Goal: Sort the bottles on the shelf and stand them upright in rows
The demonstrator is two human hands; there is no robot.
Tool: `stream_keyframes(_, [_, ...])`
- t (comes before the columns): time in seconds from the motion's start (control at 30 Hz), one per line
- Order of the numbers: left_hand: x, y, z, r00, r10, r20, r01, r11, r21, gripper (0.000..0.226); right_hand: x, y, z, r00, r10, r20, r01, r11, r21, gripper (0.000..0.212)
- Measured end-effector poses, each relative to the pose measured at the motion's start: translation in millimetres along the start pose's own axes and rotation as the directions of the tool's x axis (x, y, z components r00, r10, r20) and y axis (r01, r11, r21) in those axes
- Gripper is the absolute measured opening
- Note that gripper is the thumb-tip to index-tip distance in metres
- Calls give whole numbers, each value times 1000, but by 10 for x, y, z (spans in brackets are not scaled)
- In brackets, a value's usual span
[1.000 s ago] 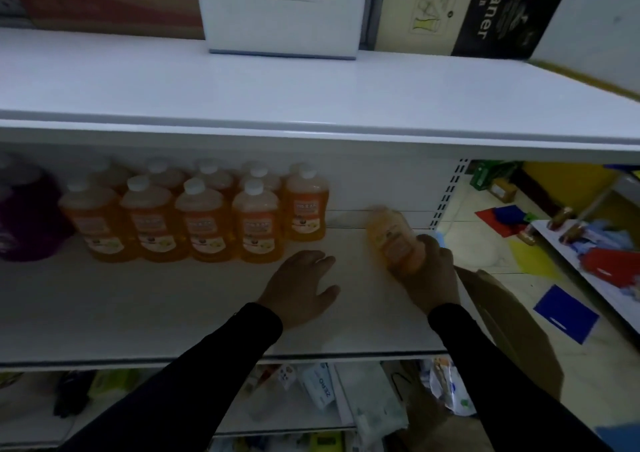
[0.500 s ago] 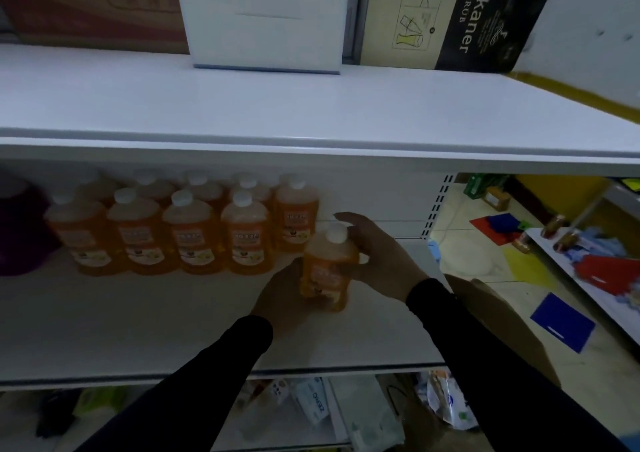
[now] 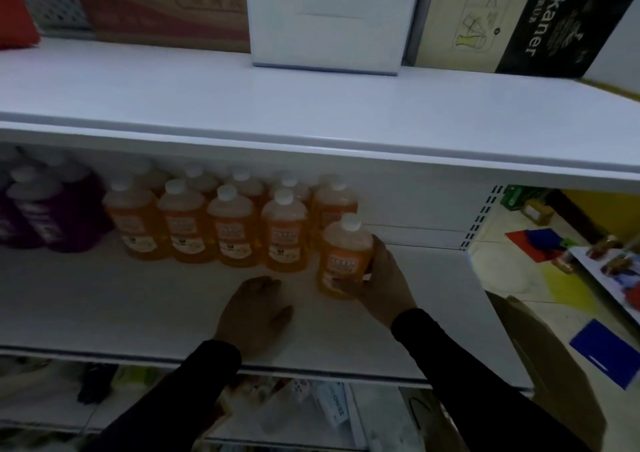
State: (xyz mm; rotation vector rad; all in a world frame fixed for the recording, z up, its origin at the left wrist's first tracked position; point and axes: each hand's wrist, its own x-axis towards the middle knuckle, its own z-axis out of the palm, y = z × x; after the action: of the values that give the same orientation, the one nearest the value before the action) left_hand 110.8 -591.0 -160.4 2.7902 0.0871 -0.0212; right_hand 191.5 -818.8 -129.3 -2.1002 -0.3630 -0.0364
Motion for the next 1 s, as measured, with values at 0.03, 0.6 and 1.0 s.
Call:
stream_keyframes(0.03, [-39, -86, 4, 1000, -7, -21, 8, 999, 40, 71, 45, -2, 17, 1000, 2, 1, -2, 1000, -12, 96])
stream_keyframes(0.6, [-81, -310, 135, 998, 7, -56, 1, 989, 149, 79, 294, 5, 336, 988, -20, -155, 5, 995, -98, 80])
stream_keyframes(1.0, [-40, -347, 122, 996, 11, 94, -27, 985, 171, 85, 219, -53, 376, 980, 190, -54, -197, 949, -246, 67])
